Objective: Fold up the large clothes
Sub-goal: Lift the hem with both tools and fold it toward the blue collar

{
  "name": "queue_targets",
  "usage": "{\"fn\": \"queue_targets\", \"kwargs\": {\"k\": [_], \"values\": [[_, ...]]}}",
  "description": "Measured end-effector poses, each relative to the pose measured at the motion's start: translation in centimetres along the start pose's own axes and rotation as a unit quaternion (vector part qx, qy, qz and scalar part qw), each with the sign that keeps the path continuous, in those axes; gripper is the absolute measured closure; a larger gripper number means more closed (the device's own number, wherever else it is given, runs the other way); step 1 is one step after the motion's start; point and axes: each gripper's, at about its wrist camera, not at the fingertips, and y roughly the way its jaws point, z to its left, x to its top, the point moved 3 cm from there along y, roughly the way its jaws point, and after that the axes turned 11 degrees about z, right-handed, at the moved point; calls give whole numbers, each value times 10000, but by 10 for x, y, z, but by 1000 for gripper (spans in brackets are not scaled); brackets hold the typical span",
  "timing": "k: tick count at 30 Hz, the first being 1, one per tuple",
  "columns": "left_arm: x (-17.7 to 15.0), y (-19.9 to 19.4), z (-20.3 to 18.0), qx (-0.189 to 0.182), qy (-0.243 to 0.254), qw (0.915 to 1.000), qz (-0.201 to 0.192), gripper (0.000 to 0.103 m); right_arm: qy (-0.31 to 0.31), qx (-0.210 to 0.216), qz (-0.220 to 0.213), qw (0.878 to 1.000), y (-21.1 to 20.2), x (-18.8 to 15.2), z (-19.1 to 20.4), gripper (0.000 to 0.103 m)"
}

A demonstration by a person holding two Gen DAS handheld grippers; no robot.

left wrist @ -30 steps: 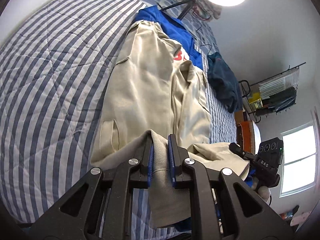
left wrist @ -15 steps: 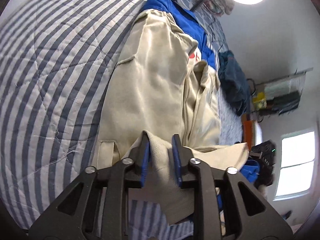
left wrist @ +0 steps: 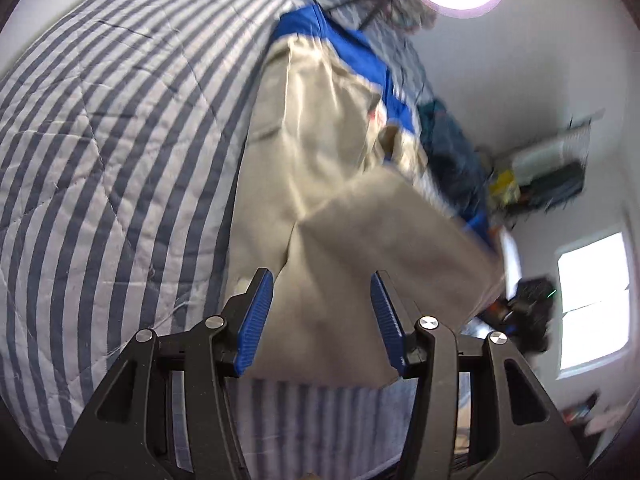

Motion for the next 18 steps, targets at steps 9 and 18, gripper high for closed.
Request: {"fn": "queue_targets", "kwargs": {"k": [9,18], "values": [[-3,26,-5,300,220,9992,176,52,-151,-194,8,9997,-8,-1,-8,39],[8,52,-13,519,409,9973,325,61,-713,-693,808,9918,49,-8,6,47]]}}
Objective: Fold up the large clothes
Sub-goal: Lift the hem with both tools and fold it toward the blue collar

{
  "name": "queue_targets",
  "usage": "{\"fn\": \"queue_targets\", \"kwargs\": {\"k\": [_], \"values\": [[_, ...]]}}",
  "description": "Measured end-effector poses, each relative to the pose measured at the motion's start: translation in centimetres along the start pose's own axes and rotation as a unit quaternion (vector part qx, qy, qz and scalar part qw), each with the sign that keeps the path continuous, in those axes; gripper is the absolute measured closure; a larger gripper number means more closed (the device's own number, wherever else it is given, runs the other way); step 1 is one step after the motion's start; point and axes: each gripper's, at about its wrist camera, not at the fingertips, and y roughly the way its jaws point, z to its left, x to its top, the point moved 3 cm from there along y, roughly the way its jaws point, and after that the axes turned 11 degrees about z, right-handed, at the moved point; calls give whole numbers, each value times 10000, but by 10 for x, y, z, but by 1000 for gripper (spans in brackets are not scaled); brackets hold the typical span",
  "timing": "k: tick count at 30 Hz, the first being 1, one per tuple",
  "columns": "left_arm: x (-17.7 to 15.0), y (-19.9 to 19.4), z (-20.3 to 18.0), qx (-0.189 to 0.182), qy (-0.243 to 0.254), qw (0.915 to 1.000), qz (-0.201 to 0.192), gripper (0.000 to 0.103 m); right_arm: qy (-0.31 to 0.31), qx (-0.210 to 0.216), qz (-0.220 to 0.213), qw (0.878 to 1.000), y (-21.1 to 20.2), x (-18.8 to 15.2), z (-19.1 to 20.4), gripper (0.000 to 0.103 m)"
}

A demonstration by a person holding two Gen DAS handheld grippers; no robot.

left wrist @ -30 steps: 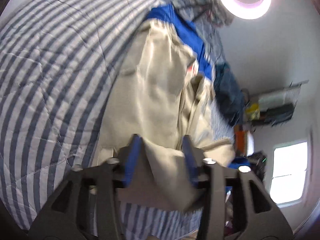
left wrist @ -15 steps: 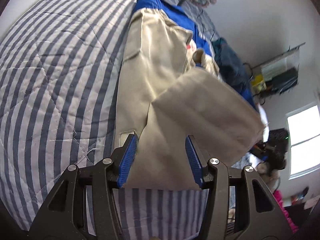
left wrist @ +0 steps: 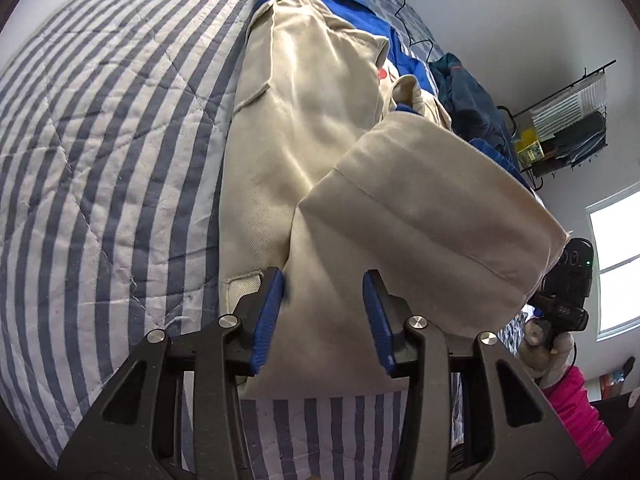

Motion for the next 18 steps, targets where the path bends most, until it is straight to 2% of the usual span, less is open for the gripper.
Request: {"fn": "queue_targets", "kwargs": {"k": [2,4,6,8,9,11,14,18], "values": [[-1,4,-3,-23,93,9999,66,61,-70,-56,100,9999,7,0,3,48],[-4,10,-10,59,230,9997,113,70,-176,-124,157,9996,11,-2,6,50],[-6,15,-13,220,329,9991,124,74,-208,-159,199,9995,13,-4,7,56],[-5,18,-12,175,212,9996,118,81,-158,-154,194,9996,15,-5,6,61],[-4,19,-12,177,135,9997,100,90,-142,-151,181,9996,15,-6,5,62],[-3,19,-12,261,18,9996,37,95,-132,-176,181,9996,17,-5,8,76],[-6,8,-14,371,-152,9990,-186,100,-124,-164,103,9997,15,-4,15,94],[-22,-25,-14,744,-436,9929,-822,103,-377,188,-108,9991,-8,-14,31,98]]}}
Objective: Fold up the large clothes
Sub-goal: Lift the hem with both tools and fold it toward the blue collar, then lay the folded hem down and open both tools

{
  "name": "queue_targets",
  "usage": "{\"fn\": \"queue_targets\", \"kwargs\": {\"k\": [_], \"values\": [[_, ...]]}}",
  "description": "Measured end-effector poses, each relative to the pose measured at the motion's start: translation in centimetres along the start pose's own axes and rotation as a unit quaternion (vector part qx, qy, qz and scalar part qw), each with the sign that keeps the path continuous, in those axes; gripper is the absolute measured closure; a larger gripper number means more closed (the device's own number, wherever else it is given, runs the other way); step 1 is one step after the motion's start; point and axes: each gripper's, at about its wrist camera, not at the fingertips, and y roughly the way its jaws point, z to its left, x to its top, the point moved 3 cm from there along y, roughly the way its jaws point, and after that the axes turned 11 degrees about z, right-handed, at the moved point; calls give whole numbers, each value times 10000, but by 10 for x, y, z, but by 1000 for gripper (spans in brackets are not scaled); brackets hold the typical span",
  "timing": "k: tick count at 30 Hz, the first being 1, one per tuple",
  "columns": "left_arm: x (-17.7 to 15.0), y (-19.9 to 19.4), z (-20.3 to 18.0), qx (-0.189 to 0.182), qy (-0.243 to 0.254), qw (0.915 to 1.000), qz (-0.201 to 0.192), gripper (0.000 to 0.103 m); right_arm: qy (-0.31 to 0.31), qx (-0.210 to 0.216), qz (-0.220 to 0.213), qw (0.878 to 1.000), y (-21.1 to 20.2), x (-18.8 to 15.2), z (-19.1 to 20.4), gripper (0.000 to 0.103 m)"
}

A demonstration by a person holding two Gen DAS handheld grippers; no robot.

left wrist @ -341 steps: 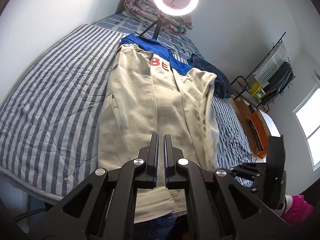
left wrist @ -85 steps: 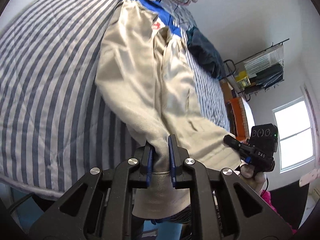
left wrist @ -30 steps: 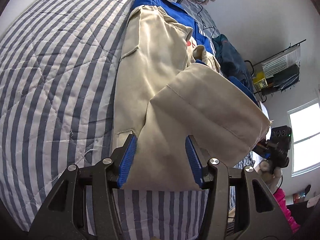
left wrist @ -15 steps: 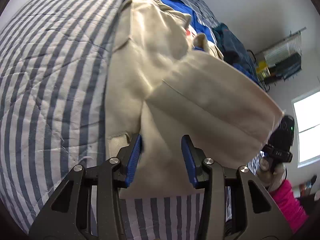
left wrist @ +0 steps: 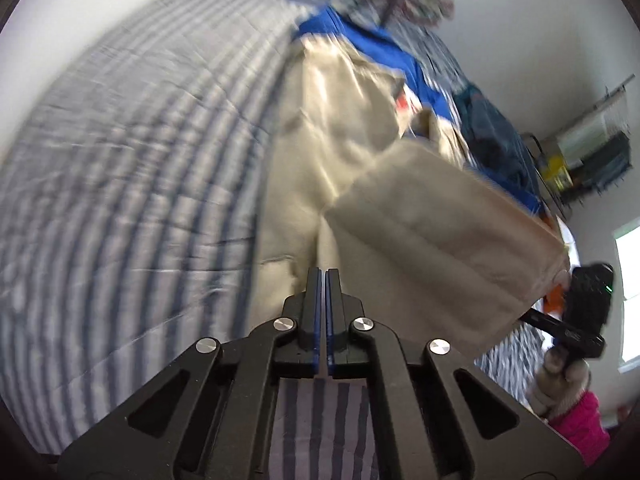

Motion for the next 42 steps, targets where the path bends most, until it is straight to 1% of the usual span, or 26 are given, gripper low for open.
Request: {"fn": "queue_targets", "kwargs": {"k": [2,5,6,7,9,10,13,17,18,20,21,24,26,27,28,30,32,34,35,36,37,38,39,40,41,42], "values": [[1,-2,4,136,-18,9998,-113,103,-103,104,-62,9999,-6,-2,3,99],[11,14,7,-274,-129,9995,107,103,19,-483,203,9986,10,0,-9,97],[16,18,5,-377,-161,9990,166,99,43,-472,270,9985,15,0,-11,94],[22,23,2,-591,-90,9977,326,81,57,-456,266,9986,14,0,-13,94],[30,27,0,-756,14,9965,349,58,9,-340,210,9992,9,2,-13,93],[36,28,-1,-729,100,9969,273,56,4,-297,178,9994,7,3,-13,91],[51,44,3,-977,145,9934,588,56,7,-188,165,9997,3,1,-17,82],[65,59,7,-1143,239,9907,703,56,-65,-195,202,9996,6,1,-14,76],[69,63,5,-1250,297,9889,745,56,-81,-196,198,9996,7,1,-14,75],[73,74,2,-1646,357,9802,1045,56,-72,-190,153,9997,11,1,-13,72],[74,80,2,-1711,361,9778,1157,56,-44,-141,123,9998,13,1,-14,72],[65,85,-7,-1632,619,9770,1221,58,10,-25,12,10000,20,5,-18,68],[62,87,-14,-1359,849,9805,1137,75,5,-51,36,10000,25,7,-19,68],[59,86,-16,-1256,845,9822,1116,95,-3,-68,61,10000,30,10,-17,68],[59,85,-16,-1185,786,9841,1066,98,-15,-96,121,9999,34,12,-16,69],[56,75,-15,-1178,649,9868,907,100,-57,-145,201,9997,39,14,-11,75],[51,54,-16,-1153,602,9889,720,101,-127,-79,171,9997,32,14,-2,91],[46,32,-15,-1110,462,9911,563,101,-196,168,28,9997,17,13,9,93],[45,28,-13,-971,399,9933,488,101,-290,247,-45,9993,11,13,15,94],[46,28,-10,-837,349,9948,469,101,-359,187,-56,9992,9,14,17,95],[49,37,-3,-529,230,9971,494,101,-321,69,-36,9995,10,16,13,95],[52,47,5,-305,96,9980,546,101,-133,-91,14,9999,16,18,3,96],[54,60,16,-215,-128,9975,667,101,106,-225,87,9997,23,19,-9,96],[55,74,24,-332,-373,9954,814,99,413,-408,240,9980,35,18,-24,96],[57,78,29,-475,-500,9947,765,99,512,-413,299,9974,40,17,-28,96],[59,75,28,-428,-417,9957,707,98,477,-391,264,9977,39,16,-28,96]]}}
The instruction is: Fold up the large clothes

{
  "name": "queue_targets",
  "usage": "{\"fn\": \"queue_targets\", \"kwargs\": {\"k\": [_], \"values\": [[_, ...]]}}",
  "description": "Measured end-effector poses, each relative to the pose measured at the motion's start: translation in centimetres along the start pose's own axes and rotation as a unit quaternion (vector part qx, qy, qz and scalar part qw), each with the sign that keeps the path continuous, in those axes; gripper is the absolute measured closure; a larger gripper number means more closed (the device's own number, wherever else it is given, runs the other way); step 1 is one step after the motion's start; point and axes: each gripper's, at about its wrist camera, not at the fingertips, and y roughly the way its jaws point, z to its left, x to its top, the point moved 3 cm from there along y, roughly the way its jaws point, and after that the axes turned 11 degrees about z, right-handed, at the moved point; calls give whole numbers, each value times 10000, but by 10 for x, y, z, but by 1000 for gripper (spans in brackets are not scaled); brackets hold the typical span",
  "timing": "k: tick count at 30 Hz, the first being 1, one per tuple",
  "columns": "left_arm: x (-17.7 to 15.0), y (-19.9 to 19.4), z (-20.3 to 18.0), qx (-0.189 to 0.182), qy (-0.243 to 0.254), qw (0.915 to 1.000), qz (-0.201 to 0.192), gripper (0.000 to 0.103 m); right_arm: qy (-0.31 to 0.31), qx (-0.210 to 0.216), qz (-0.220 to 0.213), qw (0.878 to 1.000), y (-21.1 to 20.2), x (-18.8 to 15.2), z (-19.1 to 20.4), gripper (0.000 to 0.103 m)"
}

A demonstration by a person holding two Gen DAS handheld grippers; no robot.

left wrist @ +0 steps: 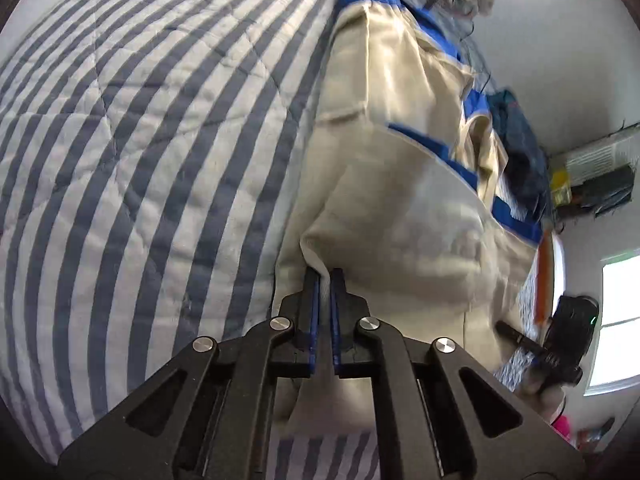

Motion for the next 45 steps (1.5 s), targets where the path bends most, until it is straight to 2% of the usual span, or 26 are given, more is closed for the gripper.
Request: {"fn": "queue_targets", "kwargs": {"k": [1,3,4,7,11,12,14,15,18,22,24,26,28,32,35,37,41,42,43,45], "values": [[2,-5,-5,135,173,9997,-62,98,-137,-32,-18,9999,-4,-1,5,95],[1,-17,-12,169,342,9988,-294,97,-306,-242,-176,9991,-18,-3,12,84],[0,-23,-15,202,396,9983,-368,96,-341,-378,-305,9982,-25,-6,13,74],[-4,-38,-28,383,704,9946,-662,96,-518,-1019,-830,9900,-46,-10,18,69],[-15,-57,-50,540,1206,9851,-1100,96,-1141,-1541,-1398,9714,-59,-10,43,69],[-13,-56,-59,588,1338,9828,-1130,96,-1280,-1635,-1452,9674,-57,-7,49,69],[-12,-49,-74,972,1668,9738,-1206,96,-1531,-1927,-1433,9586,-51,3,58,69],[-10,-44,-76,1080,1712,9718,-1209,96,-1586,-2092,-1371,9551,-44,13,61,69],[1,-20,-77,1273,1624,9732,-1018,96,-1537,-2407,-1110,9519,-29,32,57,69],[13,11,-70,1610,1703,9693,-745,94,-1454,-2587,-918,9505,-15,43,53,70],[13,18,-68,1615,1747,9682,-778,93,-1490,-2652,-816,9491,-6,46,48,68],[13,21,-68,1608,1801,9672,-786,93,-1467,-2752,-523,9487,12,50,39,68],[15,20,-67,1553,1809,9686,-704,93,-1495,-2825,-542,9460,19,50,39,67],[18,-1,-62,1206,1599,9781,-558,93,-1394,-2744,-446,9504,5,51,45,67],[32,-25,-66,1328,1683,9731,-846,93,-1297,-2740,-593,9511,-12,53,46,68],[47,-42,-66,1317,1654,9726,-969,93,-1214,-2760,-699,9509,-22,56,45,68],[87,-71,-70,1444,1660,9673,-1264,92,-1154,-2930,-876,9451,-47,83,44,68],[97,-76,-72,1464,1670,9661,-1319,89,-1162,-2959,-911,9437,-52,92,44,68],[110,-82,-74,1456,1688,9650,-1382,80,-1166,-2974,-950,9428,-57,103,45,68],[132,-88,-78,1431,1698,9634,-1498,69,-1147,-2940,-1028,9433,-66,127,45,68]]}}
